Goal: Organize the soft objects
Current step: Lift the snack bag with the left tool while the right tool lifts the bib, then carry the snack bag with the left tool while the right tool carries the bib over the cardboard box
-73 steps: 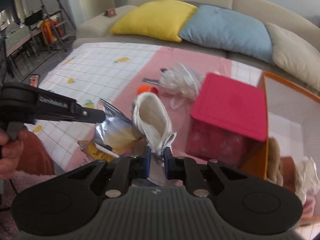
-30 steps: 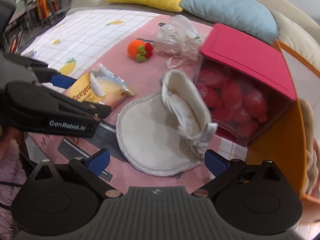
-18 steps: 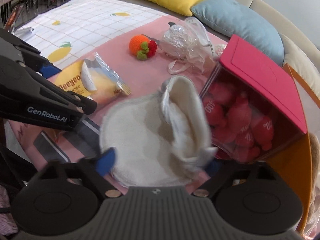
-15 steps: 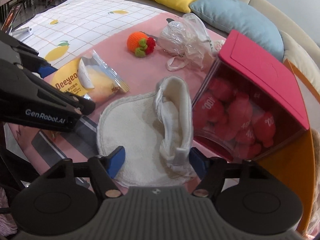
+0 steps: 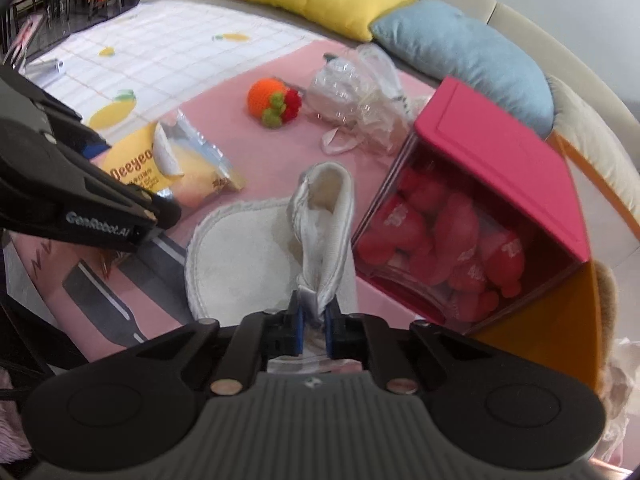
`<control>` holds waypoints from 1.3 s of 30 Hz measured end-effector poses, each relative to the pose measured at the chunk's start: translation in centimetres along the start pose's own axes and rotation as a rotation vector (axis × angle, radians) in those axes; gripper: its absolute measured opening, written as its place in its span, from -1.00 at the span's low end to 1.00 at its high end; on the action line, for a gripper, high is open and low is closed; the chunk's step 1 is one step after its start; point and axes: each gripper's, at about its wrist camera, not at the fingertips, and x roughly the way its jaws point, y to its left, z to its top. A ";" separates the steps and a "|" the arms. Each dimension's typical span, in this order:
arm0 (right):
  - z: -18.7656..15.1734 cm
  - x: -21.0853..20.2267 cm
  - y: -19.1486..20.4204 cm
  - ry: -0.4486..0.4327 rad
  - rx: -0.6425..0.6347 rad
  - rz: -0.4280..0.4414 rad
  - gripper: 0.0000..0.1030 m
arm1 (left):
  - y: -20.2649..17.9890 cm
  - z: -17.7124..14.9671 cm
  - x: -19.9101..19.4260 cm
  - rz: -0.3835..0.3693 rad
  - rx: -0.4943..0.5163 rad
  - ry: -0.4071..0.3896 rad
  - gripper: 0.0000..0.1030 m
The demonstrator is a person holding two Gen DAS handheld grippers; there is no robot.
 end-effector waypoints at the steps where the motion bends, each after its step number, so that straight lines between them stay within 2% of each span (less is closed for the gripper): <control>1: 0.0 -0.4 0.1 -0.011 -0.003 -0.004 -0.87 | 0.0 0.0 -0.2 0.001 0.001 -0.010 -0.09; 9: 0.5 -4.3 -0.1 -0.113 0.007 -0.030 -0.87 | -0.1 0.1 -2.6 0.004 -0.012 -0.075 -0.12; 16: 1.2 -8.0 -1.6 -0.209 0.054 -0.058 -0.87 | 0.5 0.4 -5.1 -0.027 -0.093 -0.109 -0.12; 24: 1.7 -12.5 -3.9 -0.319 0.105 -0.101 -0.87 | -0.8 1.7 -8.8 -0.069 -0.114 -0.166 -0.12; 30: 1.4 -15.5 -7.4 -0.374 0.205 -0.145 -0.87 | -3.1 3.9 -11.1 -0.132 -0.084 -0.209 -0.12; 39: 0.2 -18.0 -13.3 -0.414 0.262 -0.293 -0.87 | -9.2 8.7 -12.0 -0.276 0.035 -0.253 -0.12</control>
